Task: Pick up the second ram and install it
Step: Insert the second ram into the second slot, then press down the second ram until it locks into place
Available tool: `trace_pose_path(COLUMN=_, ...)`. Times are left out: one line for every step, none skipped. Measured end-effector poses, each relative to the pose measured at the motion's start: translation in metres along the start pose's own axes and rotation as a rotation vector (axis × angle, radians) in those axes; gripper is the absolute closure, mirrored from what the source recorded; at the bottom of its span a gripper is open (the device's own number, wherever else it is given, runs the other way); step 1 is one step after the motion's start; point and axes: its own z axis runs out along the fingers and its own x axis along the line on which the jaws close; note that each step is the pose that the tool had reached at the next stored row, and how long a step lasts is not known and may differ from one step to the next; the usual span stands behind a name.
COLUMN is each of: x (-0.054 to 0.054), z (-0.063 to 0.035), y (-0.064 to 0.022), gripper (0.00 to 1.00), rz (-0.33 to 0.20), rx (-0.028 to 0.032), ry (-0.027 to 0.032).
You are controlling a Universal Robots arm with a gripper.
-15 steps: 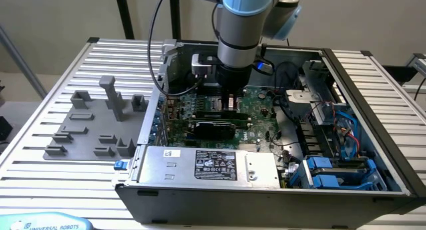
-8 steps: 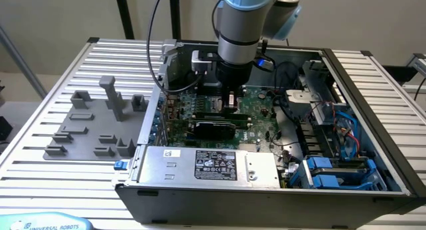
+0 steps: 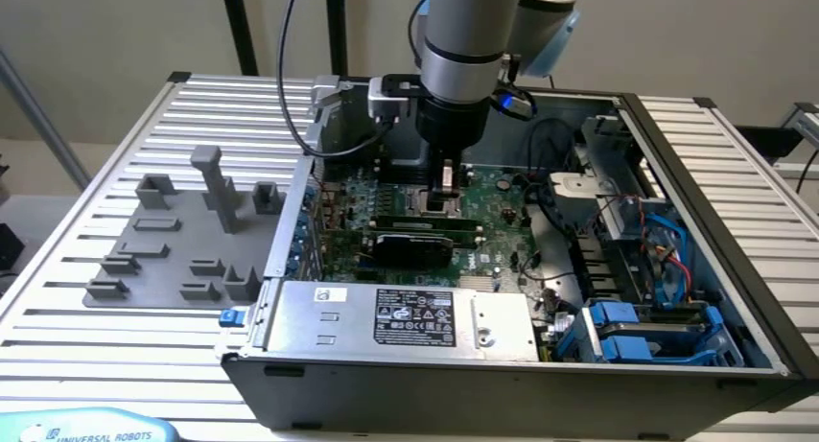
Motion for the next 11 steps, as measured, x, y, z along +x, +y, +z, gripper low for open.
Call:
trace_pose_path(x=0.0000, z=0.0000, y=0.0000, gripper=0.89, rz=0.000, rx=0.0000, ry=0.0000)
trace_pose_path(x=0.0000, z=0.0000, y=0.0000, gripper=0.89, rz=0.000, rx=0.0000, ry=0.0001)
trace_pose_path(x=0.0000, z=0.0000, y=0.0000, gripper=0.89, rz=0.000, rx=0.0000, ry=0.0000)
trace_pose_path(x=0.0000, z=-0.0001, y=0.0000, gripper=0.89, rz=0.000, rx=0.0000, ry=0.0001)
trace_pose_path(x=0.0000, z=-0.0001, y=0.0000, gripper=0.89, rz=0.000, rx=-0.0001, ry=0.0002)
trace_pose_path(x=0.0000, z=-0.0001, y=0.0000, gripper=0.89, rz=0.000, rx=-0.0001, ry=0.0002)
trace_pose_path(x=0.0000, z=-0.0001, y=0.0000, gripper=0.89, rz=0.000, rx=-0.0001, ry=0.0002)
trace_pose_path(x=0.0000, z=-0.0001, y=0.0000, gripper=0.89, rz=0.000, rx=-0.0001, ry=0.0002)
trace_pose_path(x=0.0000, z=-0.0001, y=0.0000, gripper=0.89, rz=0.000, rx=-0.0001, ry=0.0001)
trace_pose_path(x=0.0000, z=-0.0001, y=0.0000, gripper=0.89, rz=0.000, rx=-0.0001, ry=0.0002)
trace_pose_path(x=0.0000, z=-0.0001, y=0.0000, gripper=0.89, rz=0.000, rx=-0.0001, ry=0.0001)
